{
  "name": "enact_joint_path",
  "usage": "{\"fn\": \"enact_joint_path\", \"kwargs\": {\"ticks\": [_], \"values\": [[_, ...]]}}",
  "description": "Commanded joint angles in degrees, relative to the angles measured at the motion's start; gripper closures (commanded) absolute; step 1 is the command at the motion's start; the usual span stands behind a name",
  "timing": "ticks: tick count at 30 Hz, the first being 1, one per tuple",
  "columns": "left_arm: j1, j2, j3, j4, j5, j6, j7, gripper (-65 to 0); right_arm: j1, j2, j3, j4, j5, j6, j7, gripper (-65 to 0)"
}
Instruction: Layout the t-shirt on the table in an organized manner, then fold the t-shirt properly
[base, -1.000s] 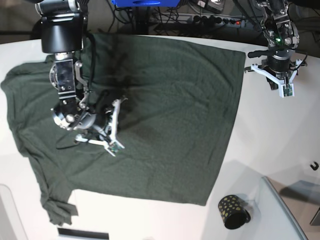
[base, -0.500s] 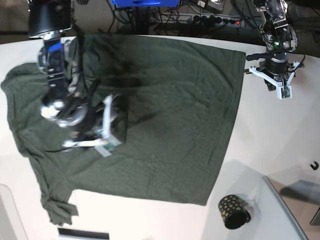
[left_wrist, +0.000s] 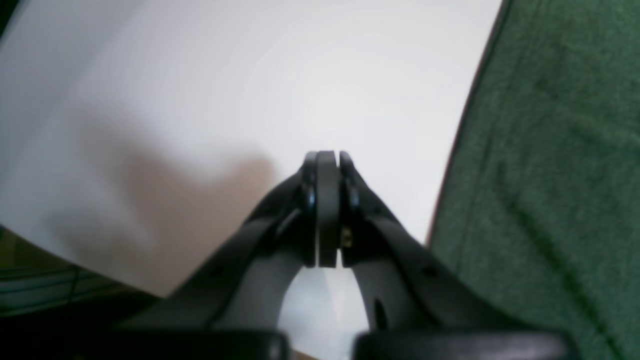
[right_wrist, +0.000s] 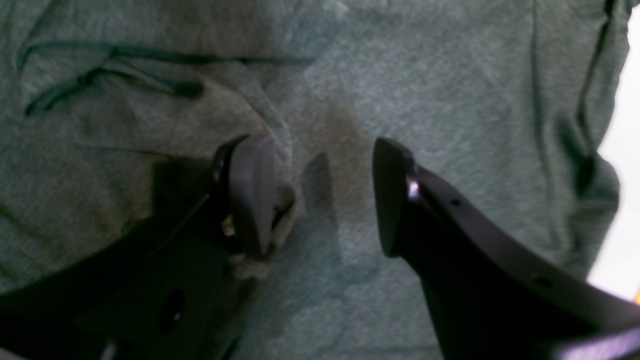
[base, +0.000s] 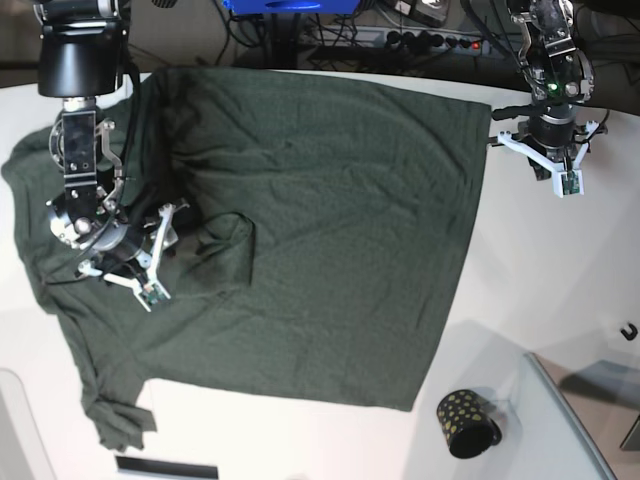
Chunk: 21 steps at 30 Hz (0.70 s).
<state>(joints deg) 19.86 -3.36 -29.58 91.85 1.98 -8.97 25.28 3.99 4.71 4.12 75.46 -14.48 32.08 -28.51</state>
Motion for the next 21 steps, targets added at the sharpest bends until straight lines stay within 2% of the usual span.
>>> {"fn": "enact_joint_path", "kwargs": {"ticks": [1,7,8,9,12,16,18,21], "values": [[-0.2,-0.6,-0.3,0.9,0.0,0.3,-1.1,0.0,1.1,0.3,0.1,-0.4,0.2,0.0,0.6,-29.3],[-0.1,-0.7,-0.3,0.9,0.0,0.3,-1.1,0.0,0.6,0.3,0.1,-2.6,0.2,0.4,0.6,-28.8],[-0.1,-0.7,-0.3,0.9,0.0,0.3,-1.1,0.0,0.4,0.3,0.2,-2.6,0.2,1.1,0.6,-26.9],[-0.1,-0.7,-0.3,0.9,0.0,0.3,-1.1,0.0,0.2,0.3,0.2,-2.6,0.2,2.1,0.6,-22.1],[-0.1,-0.7,-0.3,0.9,0.0,0.3,-1.1,0.0,0.1,0.3,0.3,-2.5,0.2,4.5,0.5,-0.8],[-0.1,-0.8,-0.3,0.8,0.0,0.3,-1.1,0.0,-1.3,0.2,0.3,0.7,0.2,6.2,-2.2,-0.8],[-0.1,-0.8,-0.3,0.8,0.0,0.3,-1.1,0.0,-3.5,-1.2,0.3,5.3,0.2,7.7,-2.5,-0.3],[-0.3,-0.8,-0.3,0.8,0.0,0.3,-1.1,0.0,-8.0,-2.8,-0.2,12.1,0.2,7.9,-4.4,-0.2]]}}
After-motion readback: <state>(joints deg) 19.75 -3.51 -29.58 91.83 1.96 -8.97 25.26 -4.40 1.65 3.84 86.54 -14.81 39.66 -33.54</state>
